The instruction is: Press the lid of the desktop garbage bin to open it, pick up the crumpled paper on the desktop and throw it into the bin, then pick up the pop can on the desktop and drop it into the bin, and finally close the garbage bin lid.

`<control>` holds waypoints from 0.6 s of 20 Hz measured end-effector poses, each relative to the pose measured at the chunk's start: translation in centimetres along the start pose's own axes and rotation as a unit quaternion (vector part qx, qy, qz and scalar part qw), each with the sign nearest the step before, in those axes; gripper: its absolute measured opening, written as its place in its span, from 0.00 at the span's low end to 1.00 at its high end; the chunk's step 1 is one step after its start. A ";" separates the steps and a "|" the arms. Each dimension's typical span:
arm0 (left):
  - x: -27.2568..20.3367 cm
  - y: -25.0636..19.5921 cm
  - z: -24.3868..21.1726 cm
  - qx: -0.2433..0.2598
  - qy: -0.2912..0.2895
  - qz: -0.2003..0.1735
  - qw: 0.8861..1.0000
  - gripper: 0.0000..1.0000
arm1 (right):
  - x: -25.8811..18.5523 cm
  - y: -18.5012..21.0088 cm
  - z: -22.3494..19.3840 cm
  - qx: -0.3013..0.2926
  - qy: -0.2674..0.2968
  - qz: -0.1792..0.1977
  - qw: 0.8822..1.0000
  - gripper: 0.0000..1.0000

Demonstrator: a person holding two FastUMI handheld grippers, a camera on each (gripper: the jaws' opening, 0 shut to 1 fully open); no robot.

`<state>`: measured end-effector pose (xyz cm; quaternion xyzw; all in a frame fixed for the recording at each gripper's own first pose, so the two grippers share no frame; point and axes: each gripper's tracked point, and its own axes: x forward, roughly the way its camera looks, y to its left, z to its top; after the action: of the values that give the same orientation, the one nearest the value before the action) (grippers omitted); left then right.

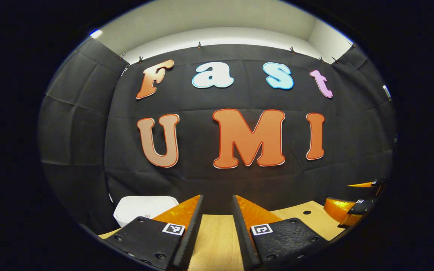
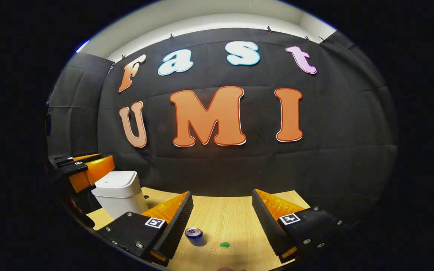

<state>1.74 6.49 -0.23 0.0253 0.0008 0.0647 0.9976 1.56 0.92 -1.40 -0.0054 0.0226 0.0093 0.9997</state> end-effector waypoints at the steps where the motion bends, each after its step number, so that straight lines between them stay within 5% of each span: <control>1: 0.1 1.4 -0.1 0.002 0.001 0.016 1.000 0.47 | 0.1 0.2 0.0 -0.001 0.001 0.001 1.000 0.94; 4: 0.3 5.1 0.5 0.004 -0.002 0.056 0.998 0.17 | 0.4 0.7 -0.3 -0.001 0.004 0.007 1.000 0.94; 8: 2.1 10.0 -0.5 0.004 0.005 0.098 0.995 0.02 | 0.9 1.5 -0.8 0.002 0.013 0.017 1.000 0.94; 12: 4.1 15.0 -3.4 -0.005 0.034 0.127 0.991 0.00 | 1.1 2.0 -1.2 0.000 0.017 0.022 1.000 0.94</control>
<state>3.90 22.03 -2.86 0.0177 0.0310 0.1918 0.9808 2.59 2.97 -2.64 -0.0055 0.0393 0.0314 0.9987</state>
